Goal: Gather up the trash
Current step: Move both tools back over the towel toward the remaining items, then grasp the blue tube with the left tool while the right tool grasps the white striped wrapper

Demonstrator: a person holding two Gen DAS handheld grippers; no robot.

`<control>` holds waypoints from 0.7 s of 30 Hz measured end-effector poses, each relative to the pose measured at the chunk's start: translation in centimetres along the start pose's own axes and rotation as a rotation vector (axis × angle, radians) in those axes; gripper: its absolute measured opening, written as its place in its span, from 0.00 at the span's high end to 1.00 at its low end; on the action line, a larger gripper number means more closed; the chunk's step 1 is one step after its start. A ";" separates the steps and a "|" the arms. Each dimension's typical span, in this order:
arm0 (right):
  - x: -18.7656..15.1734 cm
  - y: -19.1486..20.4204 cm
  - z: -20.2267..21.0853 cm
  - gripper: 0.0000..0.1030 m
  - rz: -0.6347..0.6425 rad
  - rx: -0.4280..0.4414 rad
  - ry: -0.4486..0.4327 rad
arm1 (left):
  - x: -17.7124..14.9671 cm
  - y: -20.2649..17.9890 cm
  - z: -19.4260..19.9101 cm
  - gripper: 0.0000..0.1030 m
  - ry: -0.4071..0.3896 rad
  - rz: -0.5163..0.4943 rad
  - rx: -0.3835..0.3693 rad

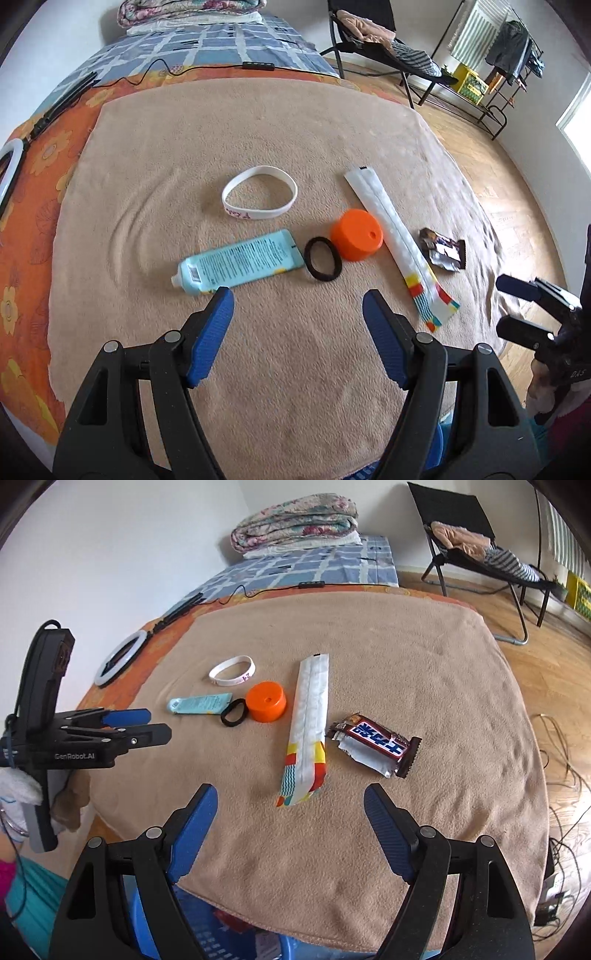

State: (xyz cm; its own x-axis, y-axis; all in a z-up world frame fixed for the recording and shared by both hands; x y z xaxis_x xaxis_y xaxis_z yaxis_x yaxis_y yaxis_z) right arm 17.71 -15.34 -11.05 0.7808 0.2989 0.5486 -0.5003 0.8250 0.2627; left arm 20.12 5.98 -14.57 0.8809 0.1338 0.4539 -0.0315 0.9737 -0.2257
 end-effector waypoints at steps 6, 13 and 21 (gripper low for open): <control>1.8 -0.2 -2.0 0.21 -0.082 0.087 0.035 | 2.6 2.7 -3.0 0.29 0.033 0.083 -0.022; 2.3 0.3 -4.3 0.25 -0.094 0.115 0.079 | 3.1 5.1 -5.4 0.32 0.070 0.136 0.013; 2.6 -0.8 -6.1 0.37 -0.139 0.121 0.115 | 2.6 5.8 -5.9 0.38 0.105 0.119 0.022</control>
State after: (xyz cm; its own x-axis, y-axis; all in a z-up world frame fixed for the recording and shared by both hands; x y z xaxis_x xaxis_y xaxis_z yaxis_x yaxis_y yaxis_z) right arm 22.43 -12.31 -14.66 0.8797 0.2443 0.4080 -0.4203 0.8009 0.4265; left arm 25.04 10.92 -19.83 0.9150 0.2297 0.3318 -0.1480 0.9559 -0.2536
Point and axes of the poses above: each gripper's, at about its wrist camera, not at the fingertips, and z roughly against the way its jaws point, y to its left, x to its top, the point moved 6 cm from there along -z, roughly the way its jaws point, and after that the axes turned 1 degree about -z, right-handed, at the moved point
